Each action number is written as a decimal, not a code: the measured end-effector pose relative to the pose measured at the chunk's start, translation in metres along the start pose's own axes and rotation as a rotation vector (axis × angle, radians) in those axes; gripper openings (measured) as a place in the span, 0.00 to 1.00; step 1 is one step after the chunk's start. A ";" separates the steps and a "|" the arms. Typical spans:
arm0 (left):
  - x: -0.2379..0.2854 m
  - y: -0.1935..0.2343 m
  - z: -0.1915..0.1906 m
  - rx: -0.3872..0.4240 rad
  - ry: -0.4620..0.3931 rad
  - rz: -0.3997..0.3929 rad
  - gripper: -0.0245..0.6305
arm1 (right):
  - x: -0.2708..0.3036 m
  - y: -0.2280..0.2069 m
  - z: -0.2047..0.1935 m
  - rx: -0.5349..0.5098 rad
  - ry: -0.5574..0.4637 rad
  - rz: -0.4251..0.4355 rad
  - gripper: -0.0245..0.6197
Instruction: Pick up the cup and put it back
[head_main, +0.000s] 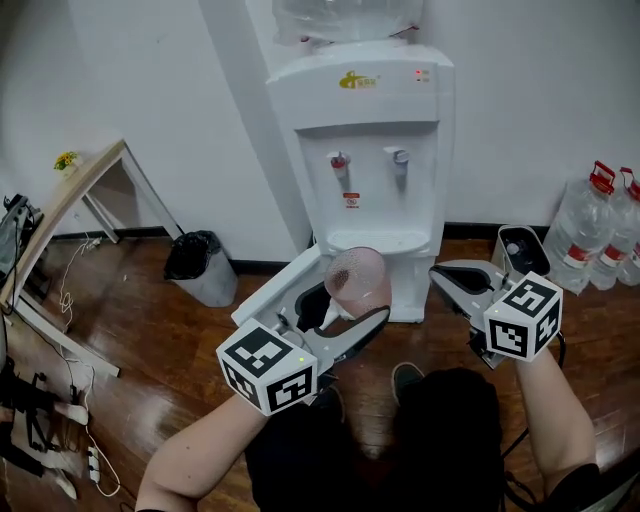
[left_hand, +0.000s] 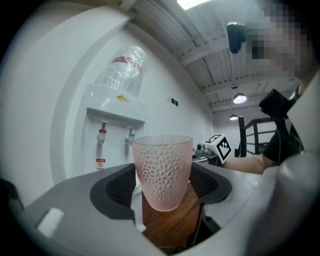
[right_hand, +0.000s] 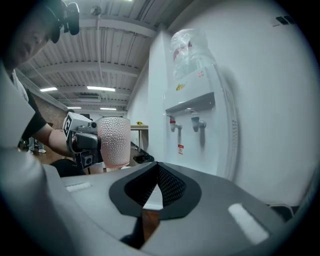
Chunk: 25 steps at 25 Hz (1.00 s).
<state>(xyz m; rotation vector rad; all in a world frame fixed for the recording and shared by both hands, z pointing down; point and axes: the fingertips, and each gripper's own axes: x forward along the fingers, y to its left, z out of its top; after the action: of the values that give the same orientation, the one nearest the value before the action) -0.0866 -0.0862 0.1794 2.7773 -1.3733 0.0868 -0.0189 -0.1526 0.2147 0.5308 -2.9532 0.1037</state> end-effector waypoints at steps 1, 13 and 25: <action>-0.004 -0.001 0.002 -0.019 -0.009 0.002 0.56 | -0.001 0.001 0.004 0.005 -0.013 0.001 0.04; -0.017 0.001 -0.022 -0.010 0.059 0.037 0.56 | -0.002 0.008 0.010 0.040 0.014 -0.005 0.04; -0.008 -0.002 -0.036 0.023 0.115 0.029 0.56 | -0.001 0.009 0.015 -0.016 -0.010 -0.021 0.04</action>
<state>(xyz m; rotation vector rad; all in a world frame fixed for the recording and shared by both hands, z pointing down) -0.0910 -0.0761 0.2143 2.7236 -1.3934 0.2601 -0.0235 -0.1454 0.1992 0.5622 -2.9547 0.0759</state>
